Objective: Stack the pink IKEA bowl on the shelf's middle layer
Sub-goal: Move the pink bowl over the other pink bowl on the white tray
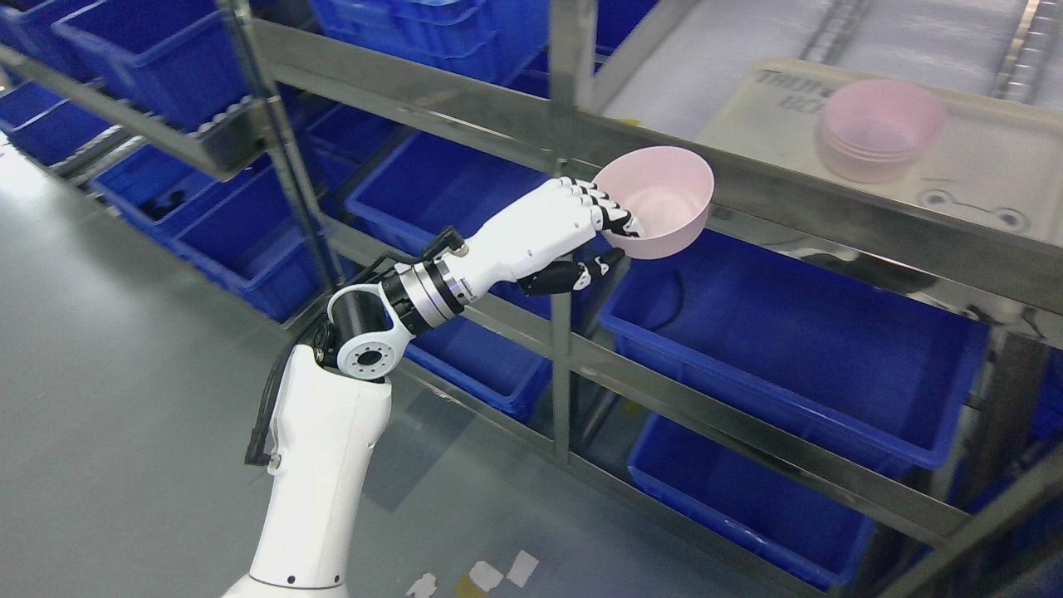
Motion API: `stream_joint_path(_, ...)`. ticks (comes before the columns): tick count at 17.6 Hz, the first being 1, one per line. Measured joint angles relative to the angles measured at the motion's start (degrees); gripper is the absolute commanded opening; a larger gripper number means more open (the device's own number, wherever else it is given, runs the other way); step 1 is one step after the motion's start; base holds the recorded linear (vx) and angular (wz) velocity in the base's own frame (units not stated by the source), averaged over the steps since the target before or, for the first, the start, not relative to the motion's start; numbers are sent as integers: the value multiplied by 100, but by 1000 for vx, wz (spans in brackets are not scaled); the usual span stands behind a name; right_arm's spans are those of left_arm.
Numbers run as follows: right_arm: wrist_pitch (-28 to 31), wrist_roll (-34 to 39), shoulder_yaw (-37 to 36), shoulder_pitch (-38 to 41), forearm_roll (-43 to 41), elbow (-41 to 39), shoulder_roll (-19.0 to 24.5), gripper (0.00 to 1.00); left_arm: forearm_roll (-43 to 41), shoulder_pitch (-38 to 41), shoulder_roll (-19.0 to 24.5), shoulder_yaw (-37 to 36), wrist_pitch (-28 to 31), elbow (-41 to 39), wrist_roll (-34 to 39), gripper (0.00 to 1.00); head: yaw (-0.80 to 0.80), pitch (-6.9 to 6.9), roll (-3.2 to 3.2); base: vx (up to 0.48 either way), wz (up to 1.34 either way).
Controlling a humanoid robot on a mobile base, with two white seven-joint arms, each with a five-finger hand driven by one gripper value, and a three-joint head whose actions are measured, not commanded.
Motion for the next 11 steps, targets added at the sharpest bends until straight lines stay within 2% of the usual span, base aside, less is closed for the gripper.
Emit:
stream_joint_path(6,0,-2,0,2,0,0,0,100,58,-888,0,-65,0,107,-131,2,0,0,0,30,-982)
stream_joint_path(11,0,-1,0,-1,0,0,0,100,-119,-1494,40,166,74,367,-611,2,0,0,0,66,-434)
